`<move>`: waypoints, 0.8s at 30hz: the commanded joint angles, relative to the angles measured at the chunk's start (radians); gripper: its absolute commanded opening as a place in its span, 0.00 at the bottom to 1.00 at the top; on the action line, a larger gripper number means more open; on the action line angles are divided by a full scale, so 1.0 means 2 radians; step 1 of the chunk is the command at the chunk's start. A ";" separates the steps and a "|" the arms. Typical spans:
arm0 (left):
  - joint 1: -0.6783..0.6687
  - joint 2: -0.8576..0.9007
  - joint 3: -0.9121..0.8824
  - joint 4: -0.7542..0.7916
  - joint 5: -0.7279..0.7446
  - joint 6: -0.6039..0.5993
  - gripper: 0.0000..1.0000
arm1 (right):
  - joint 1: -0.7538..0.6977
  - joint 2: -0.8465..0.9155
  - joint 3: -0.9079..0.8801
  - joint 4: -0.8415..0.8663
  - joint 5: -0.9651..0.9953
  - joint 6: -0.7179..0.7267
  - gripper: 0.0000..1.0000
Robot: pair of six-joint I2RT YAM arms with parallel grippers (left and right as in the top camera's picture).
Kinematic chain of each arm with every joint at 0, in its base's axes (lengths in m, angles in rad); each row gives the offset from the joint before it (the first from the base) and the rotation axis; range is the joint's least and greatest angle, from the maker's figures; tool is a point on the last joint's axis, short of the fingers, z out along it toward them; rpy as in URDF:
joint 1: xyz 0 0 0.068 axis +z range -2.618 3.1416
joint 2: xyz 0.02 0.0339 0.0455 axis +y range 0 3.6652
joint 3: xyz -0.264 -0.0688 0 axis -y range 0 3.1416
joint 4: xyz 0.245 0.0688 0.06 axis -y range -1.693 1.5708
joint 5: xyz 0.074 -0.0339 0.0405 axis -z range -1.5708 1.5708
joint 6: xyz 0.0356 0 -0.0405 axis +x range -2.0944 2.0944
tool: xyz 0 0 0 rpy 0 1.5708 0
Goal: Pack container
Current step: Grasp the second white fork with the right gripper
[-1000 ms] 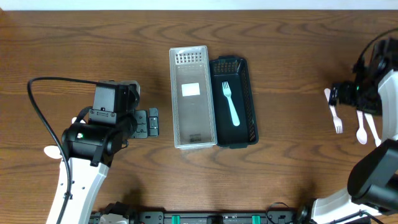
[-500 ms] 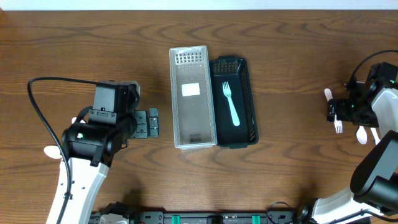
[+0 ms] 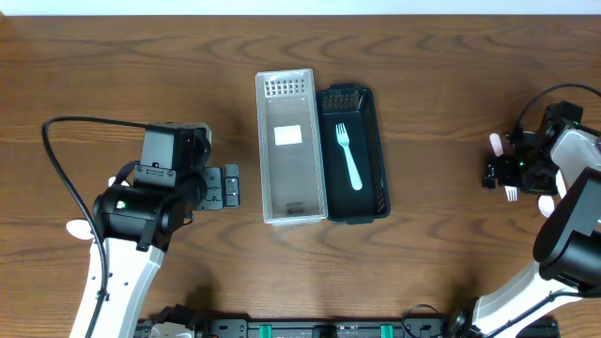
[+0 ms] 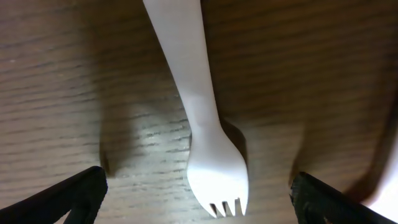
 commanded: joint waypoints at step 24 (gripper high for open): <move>0.002 0.002 0.004 -0.001 -0.008 0.001 0.98 | -0.004 0.026 -0.001 0.003 -0.038 -0.008 0.43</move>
